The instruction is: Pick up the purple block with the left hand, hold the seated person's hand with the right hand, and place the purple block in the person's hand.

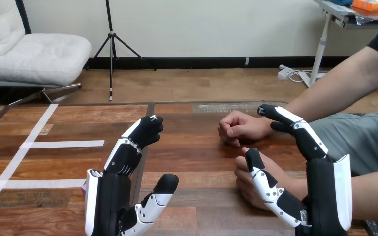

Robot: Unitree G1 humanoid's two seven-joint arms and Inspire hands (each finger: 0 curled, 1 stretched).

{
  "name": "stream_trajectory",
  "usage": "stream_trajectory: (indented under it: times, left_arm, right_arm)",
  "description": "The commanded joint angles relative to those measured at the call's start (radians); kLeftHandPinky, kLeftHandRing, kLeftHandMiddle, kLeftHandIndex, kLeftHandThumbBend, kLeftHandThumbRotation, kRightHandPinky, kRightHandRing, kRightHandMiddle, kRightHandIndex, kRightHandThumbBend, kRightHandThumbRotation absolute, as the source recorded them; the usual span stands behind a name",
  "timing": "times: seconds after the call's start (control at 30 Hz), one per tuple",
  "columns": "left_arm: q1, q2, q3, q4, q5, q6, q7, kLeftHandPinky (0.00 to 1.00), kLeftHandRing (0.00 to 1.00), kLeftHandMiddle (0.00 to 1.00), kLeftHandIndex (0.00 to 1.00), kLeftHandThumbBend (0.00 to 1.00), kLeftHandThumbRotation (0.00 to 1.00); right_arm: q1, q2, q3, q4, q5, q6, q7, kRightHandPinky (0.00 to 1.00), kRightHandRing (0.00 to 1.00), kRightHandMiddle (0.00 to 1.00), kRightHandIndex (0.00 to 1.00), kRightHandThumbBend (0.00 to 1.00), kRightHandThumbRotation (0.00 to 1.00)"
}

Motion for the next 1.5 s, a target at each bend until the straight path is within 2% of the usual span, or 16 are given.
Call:
stream_trajectory:
  times: [0.0,0.43,0.93,1.47]
  left_arm:
    - [-0.034,-0.031,0.001,-0.044,0.006,0.001,0.003,0.77,0.79,0.81,0.8,0.66,0.59]
    - [-0.039,-0.027,0.011,-0.047,0.021,-0.001,0.008,0.77,0.8,0.82,0.81,0.64,0.54]
    - [-0.043,-0.025,0.012,-0.049,0.02,-0.002,0.008,0.76,0.8,0.82,0.81,0.64,0.52]
    - [-0.051,-0.029,0.054,-0.061,0.081,0.0,0.043,0.75,0.8,0.82,0.81,0.65,0.53]
  right_arm:
    - [-0.049,0.011,-0.014,-0.006,0.005,-0.008,-0.001,0.7,0.77,0.78,0.73,0.37,0.25]
    - [-0.054,0.012,-0.016,-0.012,0.006,-0.001,0.007,0.69,0.76,0.77,0.73,0.37,0.25]
    - [-0.062,0.012,-0.021,-0.011,0.003,-0.005,0.007,0.69,0.76,0.77,0.73,0.37,0.25]
    - [-0.059,0.012,-0.027,-0.022,-0.009,0.004,0.005,0.69,0.76,0.77,0.73,0.37,0.25]
